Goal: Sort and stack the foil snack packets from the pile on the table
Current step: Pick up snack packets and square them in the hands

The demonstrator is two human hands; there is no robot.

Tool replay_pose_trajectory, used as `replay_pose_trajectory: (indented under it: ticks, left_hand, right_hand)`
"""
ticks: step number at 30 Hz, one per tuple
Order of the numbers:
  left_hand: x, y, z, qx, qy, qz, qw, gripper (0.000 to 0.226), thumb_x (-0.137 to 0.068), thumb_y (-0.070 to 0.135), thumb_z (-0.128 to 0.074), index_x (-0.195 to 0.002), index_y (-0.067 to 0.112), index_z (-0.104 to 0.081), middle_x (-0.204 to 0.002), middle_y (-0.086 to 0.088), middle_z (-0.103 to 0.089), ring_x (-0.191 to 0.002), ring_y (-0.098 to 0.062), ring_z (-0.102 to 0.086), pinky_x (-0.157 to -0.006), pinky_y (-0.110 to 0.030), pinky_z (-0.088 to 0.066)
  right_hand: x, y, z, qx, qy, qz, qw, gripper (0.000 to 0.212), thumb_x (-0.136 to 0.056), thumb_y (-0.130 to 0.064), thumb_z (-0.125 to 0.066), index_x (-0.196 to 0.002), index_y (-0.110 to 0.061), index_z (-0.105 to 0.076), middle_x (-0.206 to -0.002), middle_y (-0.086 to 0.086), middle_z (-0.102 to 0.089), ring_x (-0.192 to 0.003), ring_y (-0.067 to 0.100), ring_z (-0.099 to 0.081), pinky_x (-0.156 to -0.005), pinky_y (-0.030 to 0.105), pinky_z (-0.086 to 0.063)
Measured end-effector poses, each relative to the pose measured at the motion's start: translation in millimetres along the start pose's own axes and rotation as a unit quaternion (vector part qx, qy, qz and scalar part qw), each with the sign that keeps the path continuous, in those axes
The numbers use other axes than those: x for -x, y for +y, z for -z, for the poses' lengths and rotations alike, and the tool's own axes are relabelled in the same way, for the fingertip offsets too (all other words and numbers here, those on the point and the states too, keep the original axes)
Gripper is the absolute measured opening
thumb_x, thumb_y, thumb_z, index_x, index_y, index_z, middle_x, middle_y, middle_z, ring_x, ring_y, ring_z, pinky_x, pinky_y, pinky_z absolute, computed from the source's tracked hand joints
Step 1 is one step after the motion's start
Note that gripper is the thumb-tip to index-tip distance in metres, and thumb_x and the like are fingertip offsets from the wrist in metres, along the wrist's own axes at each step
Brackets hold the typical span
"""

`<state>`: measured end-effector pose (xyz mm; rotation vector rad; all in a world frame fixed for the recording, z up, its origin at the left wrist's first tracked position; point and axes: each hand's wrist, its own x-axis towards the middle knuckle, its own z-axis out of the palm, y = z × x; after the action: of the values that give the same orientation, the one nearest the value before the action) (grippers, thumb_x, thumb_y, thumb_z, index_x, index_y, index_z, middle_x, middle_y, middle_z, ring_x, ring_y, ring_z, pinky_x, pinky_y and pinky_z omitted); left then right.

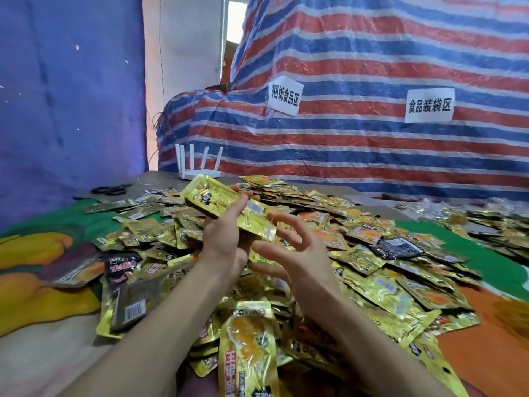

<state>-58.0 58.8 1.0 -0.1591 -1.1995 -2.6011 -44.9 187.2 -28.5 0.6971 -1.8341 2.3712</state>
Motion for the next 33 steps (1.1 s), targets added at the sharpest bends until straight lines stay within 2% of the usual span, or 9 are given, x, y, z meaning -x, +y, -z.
replay_pose_trajectory:
  ticks: [6,9,13,16,19,23,27,30,33]
  left_hand:
    - [13,-11,-9,-0.024,-0.062,0.057,0.996,0.025,-0.094,0.026,-0.064,-0.098,0.005,-0.078,-0.119,-0.029,-0.067,-0.109,-0.047,-0.065,-0.1,-0.063,-0.048]
    - [11,-12,-8,-0.053,-0.083,0.047,0.994,0.029,-0.096,0.026,-0.06,-0.106,0.005,-0.076,-0.119,-0.025,-0.069,-0.107,-0.039,-0.069,-0.096,-0.052,-0.055]
    - [9,-13,-3,-0.123,-0.137,0.03,0.982,0.03,-0.096,0.034,-0.057,-0.112,0.017,-0.077,-0.118,-0.011,-0.073,-0.114,-0.029,-0.067,-0.102,-0.048,-0.05]
    - [11,-16,-4,-0.123,-0.155,0.052,0.979,0.029,-0.091,0.036,-0.06,-0.107,0.019,-0.078,-0.115,-0.013,-0.073,-0.106,-0.027,-0.071,-0.086,-0.041,-0.059]
    - [10,-17,-5,-0.112,-0.175,0.077,0.975,0.028,-0.094,0.036,-0.057,-0.107,0.022,-0.078,-0.1,-0.012,-0.061,-0.078,-0.019,-0.067,-0.069,-0.036,-0.054]
    - [10,-20,-3,-0.067,-0.176,0.114,0.976,0.031,-0.078,0.037,-0.067,-0.095,0.016,-0.081,-0.1,-0.019,-0.074,-0.088,-0.03,-0.072,-0.088,-0.048,-0.056]
    - [9,-21,-1,-0.091,-0.175,0.11,0.974,0.027,-0.077,0.04,-0.068,-0.09,0.021,-0.081,-0.081,-0.011,-0.068,-0.072,-0.021,-0.07,-0.06,-0.038,-0.059]
    - [11,-25,-1,-0.127,-0.208,0.126,0.962,0.034,-0.081,0.042,-0.069,-0.111,0.026,-0.077,-0.112,-0.017,-0.073,-0.104,-0.032,-0.071,-0.091,-0.05,-0.057]
    - [18,-31,-6,-0.165,-0.253,0.113,0.947,0.07,-0.07,0.051,-0.083,-0.124,0.009,-0.067,-0.124,-0.016,-0.069,-0.117,-0.029,-0.065,-0.104,-0.046,-0.049]
  right_hand:
    - [-2,2,3,0.027,0.018,0.091,0.995,0.053,-0.067,-0.015,-0.088,-0.114,-0.033,-0.072,-0.121,-0.015,-0.07,-0.112,0.024,-0.07,-0.088,0.047,-0.06]
    - [-2,2,4,0.03,0.02,0.111,0.993,0.06,-0.066,-0.017,-0.087,-0.121,-0.032,-0.069,-0.13,-0.013,-0.066,-0.115,0.028,-0.069,-0.089,0.049,-0.059]
    - [-2,-1,4,0.07,0.042,0.126,0.989,0.063,-0.064,-0.023,-0.089,-0.121,-0.036,-0.067,-0.119,-0.011,-0.07,-0.107,0.022,-0.071,-0.08,0.039,-0.061]
    - [-2,-1,7,0.098,0.049,0.127,0.986,0.074,-0.061,-0.027,-0.09,-0.127,-0.046,-0.062,-0.118,-0.022,-0.067,-0.112,0.011,-0.067,-0.087,0.04,-0.061]
    - [-4,-6,12,0.103,0.058,0.106,0.987,0.083,-0.054,-0.029,-0.089,-0.126,-0.053,-0.057,-0.112,-0.044,-0.058,-0.115,-0.013,-0.054,-0.081,0.018,-0.057]
    - [-8,-10,14,0.054,0.056,0.043,0.996,0.053,-0.063,-0.03,-0.082,-0.111,-0.045,-0.066,-0.127,-0.003,-0.068,-0.127,0.03,-0.058,-0.1,0.061,-0.05]
    - [-4,-20,17,0.102,0.053,0.003,0.993,0.043,-0.077,-0.022,-0.087,-0.115,-0.034,-0.072,-0.124,0.005,-0.069,-0.113,0.029,-0.068,-0.086,0.056,-0.06]
    - [2,-34,31,0.112,0.043,-0.049,0.992,0.037,-0.079,-0.013,-0.084,-0.114,-0.024,-0.075,-0.104,0.016,-0.076,-0.093,0.038,-0.074,-0.073,0.052,-0.063]
    - [14,-51,53,0.165,0.063,-0.07,0.982,0.042,-0.076,-0.018,-0.087,-0.115,-0.021,-0.074,-0.099,0.016,-0.077,-0.082,0.033,-0.076,-0.063,0.039,-0.061]
